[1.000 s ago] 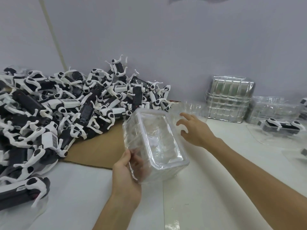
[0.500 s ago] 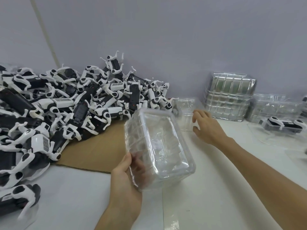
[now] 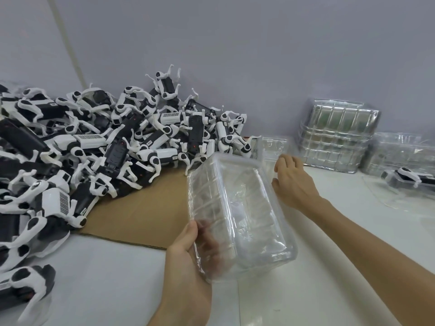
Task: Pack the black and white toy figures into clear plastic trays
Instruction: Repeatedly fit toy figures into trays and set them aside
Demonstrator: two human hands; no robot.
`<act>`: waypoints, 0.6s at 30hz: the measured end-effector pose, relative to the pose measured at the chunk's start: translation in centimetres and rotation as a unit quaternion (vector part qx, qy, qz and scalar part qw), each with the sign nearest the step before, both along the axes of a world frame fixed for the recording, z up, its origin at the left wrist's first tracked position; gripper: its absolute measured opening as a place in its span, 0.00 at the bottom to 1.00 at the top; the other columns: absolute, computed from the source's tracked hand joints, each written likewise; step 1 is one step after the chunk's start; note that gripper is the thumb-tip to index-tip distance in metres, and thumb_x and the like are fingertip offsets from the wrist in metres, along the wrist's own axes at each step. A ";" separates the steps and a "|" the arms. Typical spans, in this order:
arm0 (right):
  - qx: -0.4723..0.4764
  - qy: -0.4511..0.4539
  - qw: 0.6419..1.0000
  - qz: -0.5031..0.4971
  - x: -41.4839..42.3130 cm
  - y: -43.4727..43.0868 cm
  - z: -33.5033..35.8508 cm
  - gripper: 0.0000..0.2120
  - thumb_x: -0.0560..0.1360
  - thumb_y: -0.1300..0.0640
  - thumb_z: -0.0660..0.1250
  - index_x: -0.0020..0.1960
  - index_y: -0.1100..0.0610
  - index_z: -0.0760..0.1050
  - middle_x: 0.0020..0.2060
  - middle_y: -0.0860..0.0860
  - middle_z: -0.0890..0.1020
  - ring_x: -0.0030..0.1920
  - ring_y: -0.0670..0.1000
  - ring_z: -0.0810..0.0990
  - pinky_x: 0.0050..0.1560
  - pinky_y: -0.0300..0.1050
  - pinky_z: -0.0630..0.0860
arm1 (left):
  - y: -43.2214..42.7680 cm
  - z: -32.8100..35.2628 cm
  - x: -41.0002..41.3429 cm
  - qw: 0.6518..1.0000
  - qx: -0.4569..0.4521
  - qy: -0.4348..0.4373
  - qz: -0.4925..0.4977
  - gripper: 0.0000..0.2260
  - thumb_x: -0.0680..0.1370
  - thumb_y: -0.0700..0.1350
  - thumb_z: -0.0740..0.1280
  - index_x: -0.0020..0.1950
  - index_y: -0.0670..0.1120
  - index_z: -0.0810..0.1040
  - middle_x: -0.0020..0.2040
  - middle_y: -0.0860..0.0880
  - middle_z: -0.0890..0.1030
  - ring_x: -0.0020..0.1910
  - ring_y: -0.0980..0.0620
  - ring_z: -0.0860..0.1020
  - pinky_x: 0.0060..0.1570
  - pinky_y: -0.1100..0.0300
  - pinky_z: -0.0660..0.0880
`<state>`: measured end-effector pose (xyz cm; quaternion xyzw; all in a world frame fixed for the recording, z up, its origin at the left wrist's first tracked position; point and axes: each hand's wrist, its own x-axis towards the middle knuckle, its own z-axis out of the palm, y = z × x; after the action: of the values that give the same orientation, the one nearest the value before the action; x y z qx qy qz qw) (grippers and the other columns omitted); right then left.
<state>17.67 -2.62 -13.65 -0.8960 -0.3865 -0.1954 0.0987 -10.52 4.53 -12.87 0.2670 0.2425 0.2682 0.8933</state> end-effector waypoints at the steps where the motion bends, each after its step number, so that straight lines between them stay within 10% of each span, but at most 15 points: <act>1: -0.014 0.003 1.000 -0.006 0.3 0.4 0.1 0.11 0.78 0.61 0.61 0.59 0.63 0.68 0.67 0.57 0.68 0.68 0.59 0.63 0.45 0.45 0.70 | 0.0 -0.1 0.0 1.000 0.003 0.006 0.002 0.11 0.81 0.46 0.62 0.53 0.44 0.83 0.51 0.46 0.78 0.52 0.44 0.74 0.46 0.51 0.75; 5: -0.080 0.044 0.996 -0.012 2.1 2.4 0.4 0.16 0.79 0.61 0.61 0.65 0.63 0.65 0.76 0.59 0.58 0.76 0.61 0.54 0.62 0.54 0.72 | 0.1 0.2 0.2 1.000 0.000 0.027 0.011 0.12 0.80 0.46 0.63 0.44 0.45 0.84 0.47 0.46 0.80 0.49 0.45 0.76 0.45 0.51 0.75; 11: -0.036 0.152 0.985 -0.071 5.1 3.4 2.3 0.17 0.79 0.59 0.61 0.67 0.59 0.68 0.81 0.56 0.47 0.80 0.58 0.39 0.77 0.61 0.47 | 0.4 -0.1 0.4 0.999 -0.021 0.033 0.007 0.13 0.81 0.47 0.62 0.46 0.43 0.85 0.51 0.45 0.76 0.52 0.43 0.73 0.50 0.48 0.73; 14: 0.099 0.156 0.983 -0.023 2.9 2.4 2.9 0.16 0.78 0.60 0.64 0.65 0.56 0.73 0.75 0.56 0.64 0.77 0.58 0.60 0.73 0.56 0.59 | 0.2 -0.2 0.6 1.000 -0.004 0.025 0.006 0.11 0.80 0.47 0.63 0.50 0.44 0.85 0.52 0.46 0.77 0.52 0.44 0.74 0.54 0.45 0.73; 18: 0.324 0.223 0.910 0.130 -4.3 -0.2 4.9 0.10 0.78 0.64 0.64 0.47 0.51 0.80 0.47 0.44 0.83 0.47 0.45 0.81 0.51 0.41 0.74 | -0.4 0.1 0.6 0.997 0.079 0.002 -0.002 0.12 0.72 0.49 0.66 0.46 0.46 0.86 0.41 0.47 0.80 0.40 0.52 0.79 0.43 0.52 0.76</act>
<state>13.41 -2.81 -8.72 -0.7768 -0.3830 -0.0907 0.4916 -9.93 4.12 -12.73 0.3379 0.2220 0.2846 0.8692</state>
